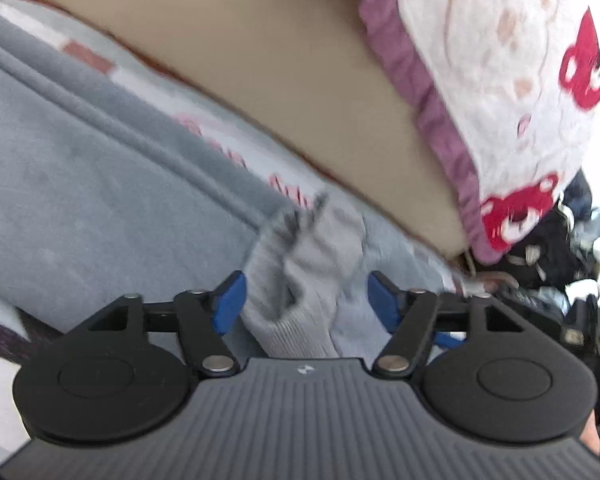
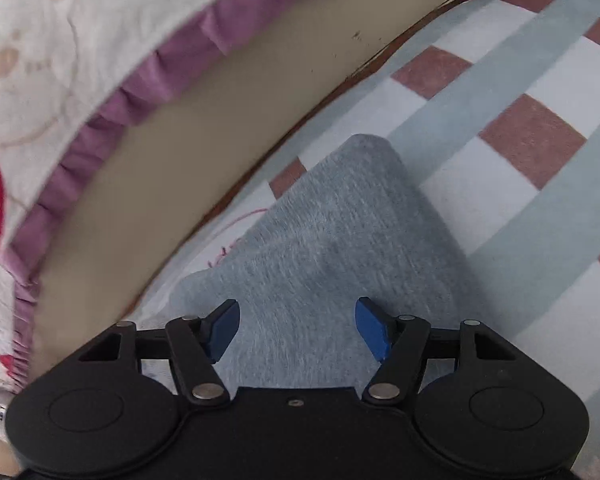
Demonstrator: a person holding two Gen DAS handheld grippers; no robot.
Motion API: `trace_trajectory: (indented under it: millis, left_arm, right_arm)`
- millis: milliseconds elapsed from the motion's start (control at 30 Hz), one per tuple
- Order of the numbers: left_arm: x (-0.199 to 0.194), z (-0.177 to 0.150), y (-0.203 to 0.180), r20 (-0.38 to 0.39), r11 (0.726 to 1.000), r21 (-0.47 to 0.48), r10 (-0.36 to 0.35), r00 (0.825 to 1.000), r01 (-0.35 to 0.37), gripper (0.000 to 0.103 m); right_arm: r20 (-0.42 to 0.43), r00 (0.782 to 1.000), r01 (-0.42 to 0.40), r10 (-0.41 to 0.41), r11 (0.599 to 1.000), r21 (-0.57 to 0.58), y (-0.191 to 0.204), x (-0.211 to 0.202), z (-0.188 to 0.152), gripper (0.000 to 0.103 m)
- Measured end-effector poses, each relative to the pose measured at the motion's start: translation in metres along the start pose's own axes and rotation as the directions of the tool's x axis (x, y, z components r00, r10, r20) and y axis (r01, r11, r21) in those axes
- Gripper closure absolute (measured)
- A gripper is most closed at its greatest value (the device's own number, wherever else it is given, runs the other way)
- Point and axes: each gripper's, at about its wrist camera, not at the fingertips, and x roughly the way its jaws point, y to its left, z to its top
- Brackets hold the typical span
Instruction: Fold clothes
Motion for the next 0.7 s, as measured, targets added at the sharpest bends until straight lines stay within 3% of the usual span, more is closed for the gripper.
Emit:
trace_trajectory:
  millis: [33, 167, 267, 333, 367, 400, 433, 500, 567, 633, 700]
  left_arm:
    - [0.005, 0.005, 0.000, -0.015, 0.999, -0.038, -0.002, 1.000, 0.001, 0.035]
    - [0.014, 0.015, -0.023, -0.014, 0.993, 0.106, 0.058, 0.998, -0.057, 0.028]
    - [0.040, 0.014, -0.042, -0.092, 0.948, 0.304, 0.124, 0.988, -0.091, 0.019]
    - [0.058, 0.011, -0.042, -0.144, 0.939, 0.309, 0.205, 0.968, -0.153, 0.019]
    - [0.060, 0.010, -0.044, -0.140, 0.941, 0.297, 0.212, 0.967, -0.163, 0.021]
    - [0.061, 0.008, -0.047, -0.131, 0.944, 0.284, 0.214, 0.968, -0.170, 0.049]
    - [0.061, 0.008, -0.053, -0.137, 0.943, 0.293, 0.206, 0.969, -0.159, 0.062]
    - [0.053, 0.008, -0.068, -0.086, 0.923, 0.319, 0.256, 0.963, -0.217, 0.089]
    - [0.033, 0.010, -0.082, 0.005, 0.911, 0.317, 0.277, 0.961, -0.264, 0.097]
    - [0.005, 0.014, -0.099, 0.126, 0.903, 0.308, 0.273, 0.954, -0.299, 0.097]
    - [-0.005, 0.013, -0.105, 0.195, 0.874, 0.347, 0.288, 0.938, -0.340, 0.098]
  right_arm:
    - [-0.008, 1.000, 0.020, -0.021, 0.999, -0.036, 0.006, 0.005, -0.002, 0.032]
    - [-0.004, 0.999, 0.051, -0.052, 0.989, -0.137, 0.017, 0.001, -0.012, 0.032]
    - [-0.052, 0.999, -0.009, -0.001, 0.981, -0.195, 0.032, 0.018, -0.012, 0.033]
    - [-0.083, 0.996, -0.037, 0.023, 0.985, -0.168, 0.031, 0.028, -0.012, 0.033]
    - [-0.098, 0.995, -0.050, 0.035, 0.987, -0.151, 0.029, 0.033, -0.012, 0.033]
    - [-0.109, 0.990, -0.096, 0.084, 0.990, -0.103, 0.025, 0.035, -0.011, 0.033]
    - [-0.116, 0.983, -0.149, 0.143, 0.988, -0.047, 0.020, 0.035, -0.010, 0.033]
    - [-0.124, 0.940, -0.306, 0.319, 0.945, 0.114, 0.006, 0.036, -0.007, 0.035]
    - [-0.089, 0.909, -0.388, 0.407, 0.905, 0.173, 0.002, 0.030, -0.006, 0.036]
    - [-0.062, 0.910, -0.402, 0.410, 0.909, 0.111, 0.010, 0.020, -0.005, 0.036]
    - [-0.057, 0.909, -0.413, 0.413, 0.911, 0.013, 0.024, 0.014, -0.006, 0.036]
